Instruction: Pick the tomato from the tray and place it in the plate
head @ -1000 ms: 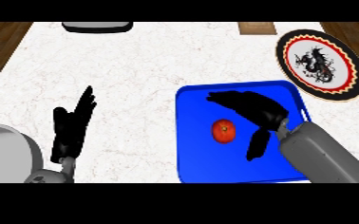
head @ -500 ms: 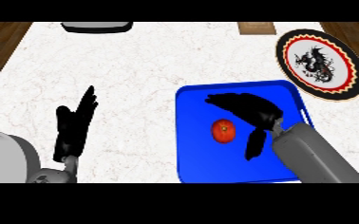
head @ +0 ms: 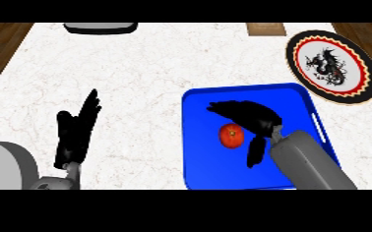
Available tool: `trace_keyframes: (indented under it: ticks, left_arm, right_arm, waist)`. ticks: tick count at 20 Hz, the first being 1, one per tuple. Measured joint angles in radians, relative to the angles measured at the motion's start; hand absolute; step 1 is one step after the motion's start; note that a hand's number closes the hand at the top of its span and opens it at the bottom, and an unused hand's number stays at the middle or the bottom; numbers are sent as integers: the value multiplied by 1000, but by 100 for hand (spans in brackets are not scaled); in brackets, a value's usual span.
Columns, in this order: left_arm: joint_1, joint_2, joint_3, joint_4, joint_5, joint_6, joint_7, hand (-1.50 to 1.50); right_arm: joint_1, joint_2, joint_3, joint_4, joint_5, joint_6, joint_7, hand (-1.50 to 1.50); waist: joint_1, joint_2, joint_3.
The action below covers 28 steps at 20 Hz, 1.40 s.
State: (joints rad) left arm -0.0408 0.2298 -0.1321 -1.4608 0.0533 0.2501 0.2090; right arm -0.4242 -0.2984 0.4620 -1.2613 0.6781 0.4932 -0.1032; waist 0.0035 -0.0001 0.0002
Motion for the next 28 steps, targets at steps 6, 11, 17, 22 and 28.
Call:
trace_keyframes:
  ticks: [6,11,17,22,28]
  left_arm:
    - [1,-34,8,-17,-45,-4,32,0]
    - [-6,-35,39,-10,-45,-34,29,0]
    - [35,-57,38,-34,-71,-43,15,0]
    - [11,-63,51,-29,-76,-44,29,0]
    - [-8,-69,43,-22,-79,-52,30,0]
  right_arm:
    - [17,35,-37,45,81,2,-48,150]
    - [-27,69,-50,119,152,-41,-117,150]
    - [-8,84,-74,138,221,-140,-199,150]
    - [-15,88,-154,126,242,-223,-149,150]
    - [-143,53,-388,278,234,-376,41,150]
  waist:
    - [0,0,0]
    - [1,0,0]
    - [2,-3,-1]
    - [-2,0,0]
    - [15,11,1]
